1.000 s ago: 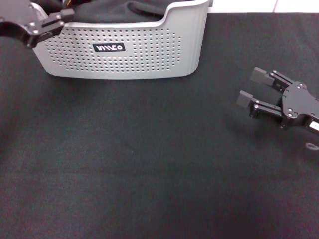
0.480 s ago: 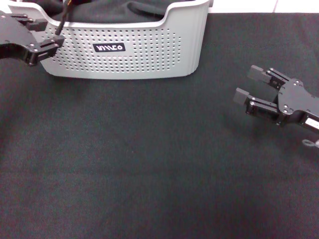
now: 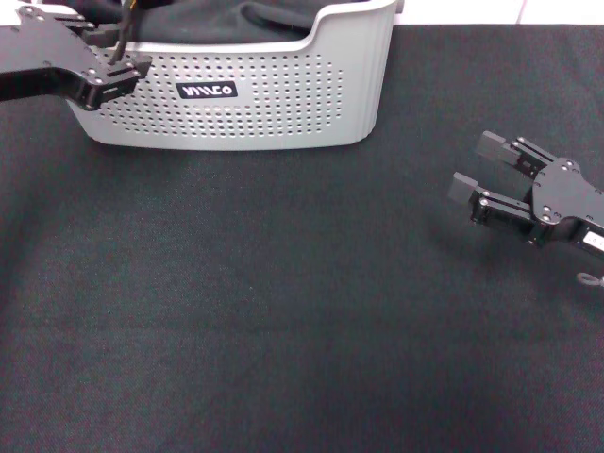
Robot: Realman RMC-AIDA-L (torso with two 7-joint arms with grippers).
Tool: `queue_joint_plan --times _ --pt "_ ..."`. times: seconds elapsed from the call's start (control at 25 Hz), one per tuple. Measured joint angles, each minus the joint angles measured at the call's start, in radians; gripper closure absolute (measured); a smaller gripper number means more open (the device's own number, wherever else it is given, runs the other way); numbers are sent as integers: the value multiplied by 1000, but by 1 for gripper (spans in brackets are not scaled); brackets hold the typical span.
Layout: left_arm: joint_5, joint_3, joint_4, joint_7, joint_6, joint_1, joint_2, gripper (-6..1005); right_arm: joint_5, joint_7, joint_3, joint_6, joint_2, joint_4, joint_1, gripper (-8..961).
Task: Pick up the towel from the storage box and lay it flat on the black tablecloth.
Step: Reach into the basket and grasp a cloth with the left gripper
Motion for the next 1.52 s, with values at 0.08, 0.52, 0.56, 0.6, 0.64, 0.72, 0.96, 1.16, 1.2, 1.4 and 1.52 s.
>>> queue_joint_plan --times 0.08,0.52,0.56,0.6,0.64,0.72,0.96,1.16,1.2,1.4,1.52 --pt "0 13 0 0 -11 0 0 674 0 0 0 0 0 0 -1 84" --pt "0 33 0 17 -57 13 -2 728 0 -12 1 1 1 0 -8 85" --pt "0 33 0 16 -60 14 -2 750 0 -12 2 1 1 0 -8 85" --pt "0 34 -2 16 -62 14 -2 772 0 -12 2 1 1 0 -9 85" --pt "0 34 -5 16 -64 13 -2 794 0 -12 2 1 1 0 -9 85" --pt "0 34 -10 16 -65 12 -2 838 0 -13 3 1 1 0 -10 85" --pt "0 34 -37 17 -75 5 1 836 0 -14 3 1 1 0 -12 85" --pt "-1 34 -39 17 -75 10 2 834 0 -14 3 1 1 0 -12 85" --pt "-1 34 -39 17 -74 11 2 834 0 -14 3 1 0 0 -12 85" --pt "7 35 -37 15 -67 12 2 826 0 -14 3 1 1 0 -12 85" --pt "21 35 -36 5 -68 11 0 794 0 -14 3 0 1 0 -12 85"
